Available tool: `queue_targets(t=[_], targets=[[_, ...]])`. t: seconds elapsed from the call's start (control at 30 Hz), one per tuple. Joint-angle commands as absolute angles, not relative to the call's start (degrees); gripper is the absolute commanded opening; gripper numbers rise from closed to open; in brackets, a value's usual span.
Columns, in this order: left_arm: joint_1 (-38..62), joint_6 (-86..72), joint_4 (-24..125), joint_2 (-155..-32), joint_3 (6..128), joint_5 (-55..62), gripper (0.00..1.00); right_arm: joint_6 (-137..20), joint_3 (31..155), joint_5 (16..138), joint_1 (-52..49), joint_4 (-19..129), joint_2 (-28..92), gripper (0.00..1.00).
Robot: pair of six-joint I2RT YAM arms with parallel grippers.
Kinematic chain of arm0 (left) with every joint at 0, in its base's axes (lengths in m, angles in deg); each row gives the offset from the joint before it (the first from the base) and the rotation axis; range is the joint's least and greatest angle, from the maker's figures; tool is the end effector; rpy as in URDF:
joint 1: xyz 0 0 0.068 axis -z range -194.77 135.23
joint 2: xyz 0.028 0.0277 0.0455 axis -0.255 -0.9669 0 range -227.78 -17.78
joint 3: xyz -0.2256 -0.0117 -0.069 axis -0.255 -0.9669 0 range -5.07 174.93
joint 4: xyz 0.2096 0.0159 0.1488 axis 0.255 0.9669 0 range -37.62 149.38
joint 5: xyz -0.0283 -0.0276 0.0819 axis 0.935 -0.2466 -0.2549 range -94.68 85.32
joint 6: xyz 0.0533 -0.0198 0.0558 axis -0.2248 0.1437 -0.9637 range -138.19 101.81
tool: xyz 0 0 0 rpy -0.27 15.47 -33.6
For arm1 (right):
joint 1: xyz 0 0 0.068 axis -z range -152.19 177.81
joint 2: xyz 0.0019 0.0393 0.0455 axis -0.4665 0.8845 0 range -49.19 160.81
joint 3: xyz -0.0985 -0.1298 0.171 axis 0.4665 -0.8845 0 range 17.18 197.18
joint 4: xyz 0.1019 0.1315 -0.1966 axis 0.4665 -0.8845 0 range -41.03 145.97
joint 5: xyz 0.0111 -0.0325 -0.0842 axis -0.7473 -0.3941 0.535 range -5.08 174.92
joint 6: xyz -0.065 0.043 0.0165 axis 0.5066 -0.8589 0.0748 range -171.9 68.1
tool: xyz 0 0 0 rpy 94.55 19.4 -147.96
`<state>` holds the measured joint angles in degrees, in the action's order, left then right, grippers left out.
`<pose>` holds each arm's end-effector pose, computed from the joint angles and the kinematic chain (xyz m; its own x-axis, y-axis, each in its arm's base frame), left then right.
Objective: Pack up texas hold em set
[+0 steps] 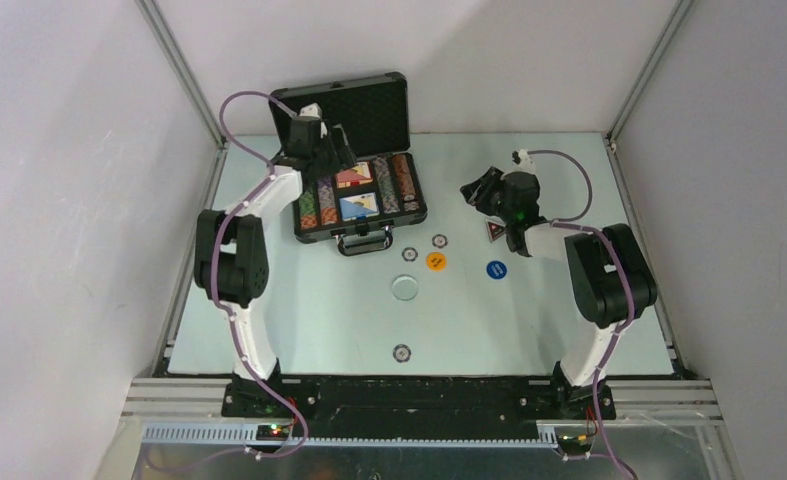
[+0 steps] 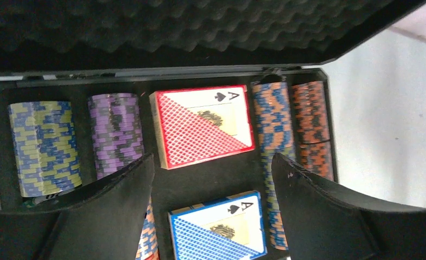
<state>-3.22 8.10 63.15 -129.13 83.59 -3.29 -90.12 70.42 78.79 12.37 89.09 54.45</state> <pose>0.4568 -0.0950 0.2078 -0.5817 -0.3329 -0.7422 -0.0418 0.9235 -0.3814 0.3922 0.1158 0.1436 -0.4495 0.5140 -0.7306 -0.1079 0.7806 0.6156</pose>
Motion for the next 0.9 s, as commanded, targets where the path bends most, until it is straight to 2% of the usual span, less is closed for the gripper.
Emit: queue_targets(t=[0.0,0.47,0.8,0.87], targets=[[-3.42,8.20,63.37,-130.33,86.80,-7.10,0.84,-86.25,72.47,78.70,12.05,93.77,54.42,0.43],[-3.61,9.26,64.95,-136.62,90.72,-2.93,0.73,-84.24,72.47,77.84,12.19,92.61,54.94,0.43],[-3.30,10.18,65.02,-138.92,91.03,-1.35,0.74,-84.96,72.46,77.64,12.12,92.02,55.54,0.43],[-3.25,10.52,64.98,-139.54,91.24,-0.45,0.72,-85.10,72.47,77.63,12.11,91.94,55.57,0.43]])
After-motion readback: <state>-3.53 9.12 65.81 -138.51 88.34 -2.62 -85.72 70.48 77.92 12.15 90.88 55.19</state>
